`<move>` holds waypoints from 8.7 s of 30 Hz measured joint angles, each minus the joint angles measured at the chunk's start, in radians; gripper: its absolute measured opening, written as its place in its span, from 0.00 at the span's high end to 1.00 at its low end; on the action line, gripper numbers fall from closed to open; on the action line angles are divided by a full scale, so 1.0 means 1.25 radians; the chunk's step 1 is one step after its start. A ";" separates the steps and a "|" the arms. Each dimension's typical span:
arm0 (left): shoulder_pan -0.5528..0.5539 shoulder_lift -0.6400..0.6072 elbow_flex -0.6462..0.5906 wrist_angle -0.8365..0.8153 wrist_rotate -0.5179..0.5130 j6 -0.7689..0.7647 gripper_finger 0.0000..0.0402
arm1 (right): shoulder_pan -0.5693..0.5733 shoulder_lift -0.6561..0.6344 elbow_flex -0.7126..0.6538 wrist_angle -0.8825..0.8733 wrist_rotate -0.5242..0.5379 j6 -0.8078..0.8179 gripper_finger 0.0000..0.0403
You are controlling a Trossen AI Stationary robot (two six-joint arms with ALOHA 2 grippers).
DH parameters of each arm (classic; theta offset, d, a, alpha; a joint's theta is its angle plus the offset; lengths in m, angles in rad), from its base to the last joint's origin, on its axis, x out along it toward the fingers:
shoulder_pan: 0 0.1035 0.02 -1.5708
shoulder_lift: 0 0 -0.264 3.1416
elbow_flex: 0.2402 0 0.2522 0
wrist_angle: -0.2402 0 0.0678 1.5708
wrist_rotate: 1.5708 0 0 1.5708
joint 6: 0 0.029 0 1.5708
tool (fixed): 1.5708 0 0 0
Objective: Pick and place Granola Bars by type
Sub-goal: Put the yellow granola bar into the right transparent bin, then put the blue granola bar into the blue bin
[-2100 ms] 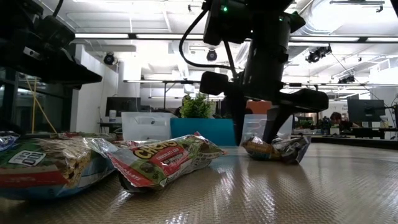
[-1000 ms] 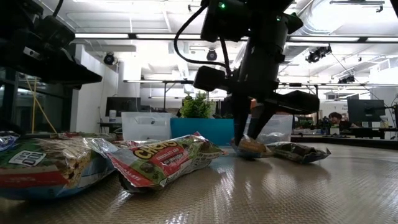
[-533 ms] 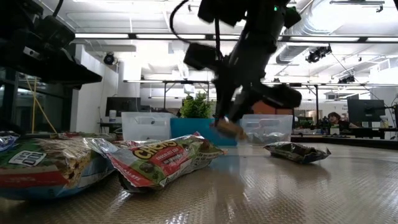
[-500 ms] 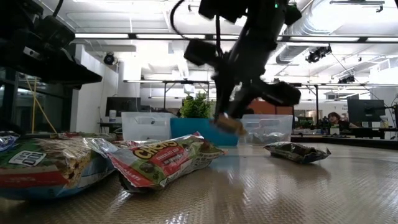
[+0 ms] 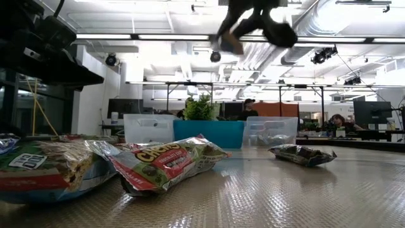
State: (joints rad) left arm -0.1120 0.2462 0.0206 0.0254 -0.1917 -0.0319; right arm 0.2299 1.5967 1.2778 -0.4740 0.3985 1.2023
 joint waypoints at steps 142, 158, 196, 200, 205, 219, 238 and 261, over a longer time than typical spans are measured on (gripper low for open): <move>0.000 0.000 0.000 0.000 0.000 0.000 1.00 | -0.382 -0.311 0.000 -0.142 -0.129 -0.324 0.67; 0.000 0.000 0.000 0.000 0.000 0.000 1.00 | -0.055 -0.274 0.000 -0.101 -0.027 -0.037 0.67; 0.000 0.000 0.000 0.000 0.000 0.000 1.00 | 0.103 0.304 0.435 -0.705 -0.211 0.420 0.69; 0.000 0.000 0.000 0.000 0.000 0.000 1.00 | 0.126 0.304 0.357 -0.635 -0.244 0.461 0.63; 0.000 0.000 0.000 0.000 0.000 0.000 1.00 | 0.142 0.305 0.253 -0.514 -0.271 0.496 0.53; 0.000 0.000 0.000 0.000 0.000 0.000 1.00 | 0.089 0.304 0.101 -0.376 -0.283 0.477 0.46; 0.000 0.000 0.000 0.000 0.000 0.000 1.00 | 0.035 0.303 0.037 -0.318 -0.299 0.421 0.51; 0.000 0.000 0.000 0.000 0.000 0.000 1.00 | 0.036 0.323 0.038 -0.293 -0.317 0.414 0.60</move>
State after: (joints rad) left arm -0.1118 0.2462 0.0206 0.0254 -0.1917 -0.0322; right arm 0.2745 2.0003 1.3254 -0.8398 0.0017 1.7199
